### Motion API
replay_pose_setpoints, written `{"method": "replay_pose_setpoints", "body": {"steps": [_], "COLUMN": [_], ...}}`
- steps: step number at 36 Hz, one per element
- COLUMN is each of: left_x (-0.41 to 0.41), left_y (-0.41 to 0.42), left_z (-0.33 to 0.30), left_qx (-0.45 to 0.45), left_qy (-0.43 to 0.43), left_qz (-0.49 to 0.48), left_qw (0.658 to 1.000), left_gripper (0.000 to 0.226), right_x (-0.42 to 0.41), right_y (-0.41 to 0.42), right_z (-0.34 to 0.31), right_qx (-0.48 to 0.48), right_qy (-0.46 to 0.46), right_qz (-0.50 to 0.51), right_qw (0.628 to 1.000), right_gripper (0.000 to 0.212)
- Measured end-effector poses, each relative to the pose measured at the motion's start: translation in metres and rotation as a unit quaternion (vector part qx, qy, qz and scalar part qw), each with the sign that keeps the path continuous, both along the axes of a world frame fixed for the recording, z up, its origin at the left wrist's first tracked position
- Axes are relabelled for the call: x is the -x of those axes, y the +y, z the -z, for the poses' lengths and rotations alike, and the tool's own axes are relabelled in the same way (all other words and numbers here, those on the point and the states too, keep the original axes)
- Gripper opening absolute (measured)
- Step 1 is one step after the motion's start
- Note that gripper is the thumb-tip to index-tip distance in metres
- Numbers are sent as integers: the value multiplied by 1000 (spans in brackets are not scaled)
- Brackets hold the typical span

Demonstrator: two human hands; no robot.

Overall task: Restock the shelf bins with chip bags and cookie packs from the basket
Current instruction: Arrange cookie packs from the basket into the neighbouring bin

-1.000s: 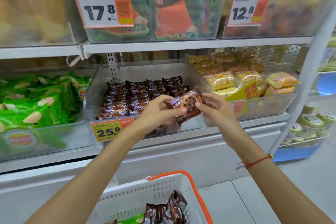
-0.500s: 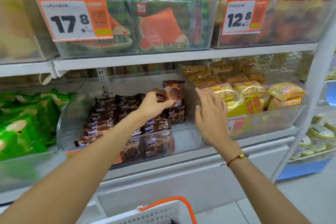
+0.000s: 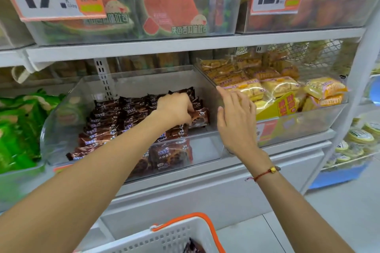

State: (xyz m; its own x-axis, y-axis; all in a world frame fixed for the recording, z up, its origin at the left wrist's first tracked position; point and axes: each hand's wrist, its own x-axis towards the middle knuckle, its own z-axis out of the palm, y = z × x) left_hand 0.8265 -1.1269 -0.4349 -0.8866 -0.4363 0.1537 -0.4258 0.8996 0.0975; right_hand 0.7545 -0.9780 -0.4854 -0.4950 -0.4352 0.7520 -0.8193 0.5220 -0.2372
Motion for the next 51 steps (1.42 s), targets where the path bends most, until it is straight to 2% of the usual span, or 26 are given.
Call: {"method": "replay_pose_setpoints", "body": {"steps": [6, 12, 17, 21, 28, 32, 36, 38, 41, 46, 51], "left_x": [13, 5, 3, 10, 21, 20, 13, 7, -13, -63, -118], "left_y": [0, -10, -15, -12, -11, -5, -3, -2, 6, 28, 59], "left_z": [4, 11, 12, 12, 13, 9, 4, 2, -4, -11, 3], "left_qx": [33, 17, 72, 98, 65, 67, 26, 2, -38, -98, -186], "left_qy": [-31, 22, 13, 8, -12, -59, -86, -61, 29, 182, 219], "left_qz": [-21, 57, 112, 94, 55, 50, 39, 29, 13, 9, -1], "left_qw": [999, 998, 991, 991, 996, 995, 995, 998, 999, 978, 958], "left_gripper": [44, 46, 34, 35, 34, 34, 36, 40, 39, 27, 21], "right_x": [-1, -1, -1, -1, 0, 1, 0, -1, -5, -32, -73], "right_y": [0, 1, 0, 0, 0, 2, 5, 9, 16, 38, 65], "right_z": [0, 0, 1, 2, 2, 2, -4, -10, -18, -15, 11], "right_qx": [5, 5, 5, 7, 3, -14, -52, -92, -136, -67, -12], "right_qy": [-3, -6, -4, -4, -5, -10, -36, -56, -68, -37, -50], "right_qz": [-7, -5, -2, -3, -7, -12, -23, -33, -46, -73, -135], "right_qw": [1000, 1000, 1000, 1000, 1000, 1000, 998, 994, 987, 994, 990], "right_gripper": [48, 48, 48, 48, 48, 49, 52, 55, 62, 54, 36]}}
